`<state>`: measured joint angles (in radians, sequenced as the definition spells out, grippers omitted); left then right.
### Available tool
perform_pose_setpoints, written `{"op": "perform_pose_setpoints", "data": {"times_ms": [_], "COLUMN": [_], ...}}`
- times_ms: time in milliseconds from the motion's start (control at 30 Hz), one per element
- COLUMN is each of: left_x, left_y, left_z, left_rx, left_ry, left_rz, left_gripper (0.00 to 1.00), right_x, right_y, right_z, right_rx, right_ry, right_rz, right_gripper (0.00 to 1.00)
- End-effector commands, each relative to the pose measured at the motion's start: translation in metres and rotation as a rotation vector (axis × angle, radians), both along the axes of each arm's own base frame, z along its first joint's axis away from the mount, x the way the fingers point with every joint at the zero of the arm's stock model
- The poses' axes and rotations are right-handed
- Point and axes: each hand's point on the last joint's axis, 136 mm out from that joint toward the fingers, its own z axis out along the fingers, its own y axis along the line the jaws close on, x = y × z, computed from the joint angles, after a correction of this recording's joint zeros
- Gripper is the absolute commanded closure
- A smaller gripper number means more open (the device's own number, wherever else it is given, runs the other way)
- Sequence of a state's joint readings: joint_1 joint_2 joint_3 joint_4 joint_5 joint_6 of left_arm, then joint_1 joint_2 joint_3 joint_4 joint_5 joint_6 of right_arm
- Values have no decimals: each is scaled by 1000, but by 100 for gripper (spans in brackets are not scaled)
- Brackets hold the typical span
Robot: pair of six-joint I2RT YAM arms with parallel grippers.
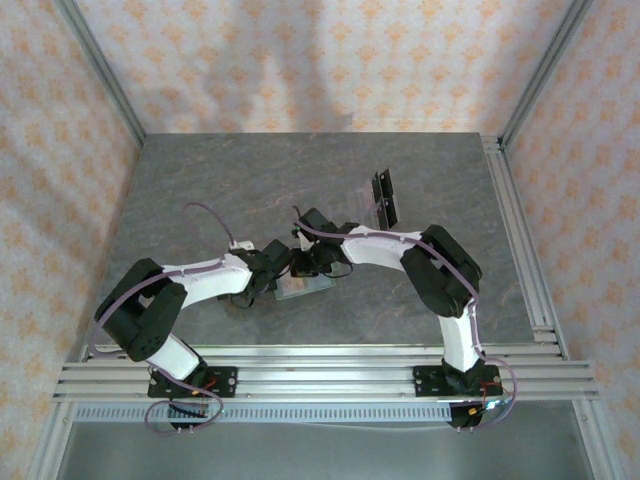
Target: Put the credit cards into the card holder
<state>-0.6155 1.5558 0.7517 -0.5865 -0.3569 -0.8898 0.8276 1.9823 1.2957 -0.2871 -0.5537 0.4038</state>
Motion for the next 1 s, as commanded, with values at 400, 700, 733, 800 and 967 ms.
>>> {"op": "perform_pose_setpoints", "data": {"times_ms": [400,700,733,800,967], "left_x": [1,0,0,1,1], "left_y": [-6,-5,-6,-6,-6], "left_z": [-6,-3,-2,-2,-1], "left_rx": [-11,-10,-12,-13,-12], "left_ry": [1,-7,-9,-11,-13], "left_rz": [-12,-11,-12,-13,-14], "left_gripper": [0,0,0,0,0], "right_x": [13,14,14,14,13], "right_y": [-28,-29,-29,-29,-31], "right_z": [34,20,19,18,15], "right_rx": [-2,-33,-35,-39,-50], "right_ry": [-74,-62,-59,-60,-58], "right_rz": [-43,-33,-32,-30,-28], "right_gripper": [94,94,94,94,94]}}
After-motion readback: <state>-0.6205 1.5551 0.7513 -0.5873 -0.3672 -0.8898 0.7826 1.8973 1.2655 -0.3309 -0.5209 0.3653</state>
